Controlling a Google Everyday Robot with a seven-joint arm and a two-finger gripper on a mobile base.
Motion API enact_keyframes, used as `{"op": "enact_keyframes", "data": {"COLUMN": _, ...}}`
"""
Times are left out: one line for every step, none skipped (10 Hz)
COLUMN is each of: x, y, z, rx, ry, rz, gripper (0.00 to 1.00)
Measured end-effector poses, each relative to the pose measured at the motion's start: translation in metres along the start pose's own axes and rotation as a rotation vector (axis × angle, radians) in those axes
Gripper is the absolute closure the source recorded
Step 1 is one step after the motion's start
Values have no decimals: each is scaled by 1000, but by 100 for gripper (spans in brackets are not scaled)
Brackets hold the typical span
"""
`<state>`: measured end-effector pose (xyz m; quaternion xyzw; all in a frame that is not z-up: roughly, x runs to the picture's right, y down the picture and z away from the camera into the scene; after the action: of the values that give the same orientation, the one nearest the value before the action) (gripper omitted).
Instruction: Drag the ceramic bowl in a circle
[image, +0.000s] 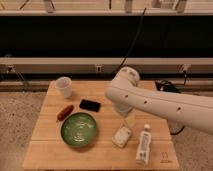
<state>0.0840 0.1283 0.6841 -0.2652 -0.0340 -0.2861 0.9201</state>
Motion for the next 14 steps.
{"op": "enact_keyframes", "data": {"x": -8, "y": -5, "z": 0, "rx": 4, "ry": -4, "rz": -28, "gripper": 20}}
{"op": "enact_keyframes", "data": {"x": -17, "y": -11, "z": 1, "rx": 13, "ry": -9, "rz": -59, "gripper": 20}}
{"op": "enact_keyframes", "data": {"x": -21, "y": -12, "z": 1, "rx": 13, "ry": -10, "rz": -80, "gripper": 20}}
{"op": "enact_keyframes", "data": {"x": -22, "y": -12, "z": 2, "rx": 12, "ry": -10, "rz": -95, "gripper": 20}}
{"op": "enact_keyframes", "data": {"x": -24, "y": -11, "z": 3, "rx": 11, "ry": -11, "rz": -127, "gripper": 20}}
{"op": "enact_keyframes", "data": {"x": -28, "y": -12, "z": 4, "rx": 16, "ry": -15, "rz": -143, "gripper": 20}}
{"op": "enact_keyframes", "data": {"x": -35, "y": -16, "z": 4, "rx": 25, "ry": -19, "rz": -165, "gripper": 20}}
{"op": "enact_keyframes", "data": {"x": -45, "y": -21, "z": 4, "rx": 37, "ry": -25, "rz": -197, "gripper": 20}}
{"op": "enact_keyframes", "data": {"x": -47, "y": -21, "z": 5, "rx": 38, "ry": -25, "rz": -221, "gripper": 20}}
{"op": "enact_keyframes", "data": {"x": -48, "y": -20, "z": 7, "rx": 43, "ry": -26, "rz": -262, "gripper": 20}}
{"op": "enact_keyframes", "data": {"x": -49, "y": -19, "z": 9, "rx": 46, "ry": -28, "rz": -273, "gripper": 20}}
{"op": "enact_keyframes", "data": {"x": -52, "y": -20, "z": 10, "rx": 52, "ry": -32, "rz": -293, "gripper": 20}}
{"op": "enact_keyframes", "data": {"x": -55, "y": -20, "z": 10, "rx": 57, "ry": -35, "rz": -307, "gripper": 20}}
{"op": "enact_keyframes", "data": {"x": -58, "y": -20, "z": 12, "rx": 63, "ry": -40, "rz": -326, "gripper": 20}}
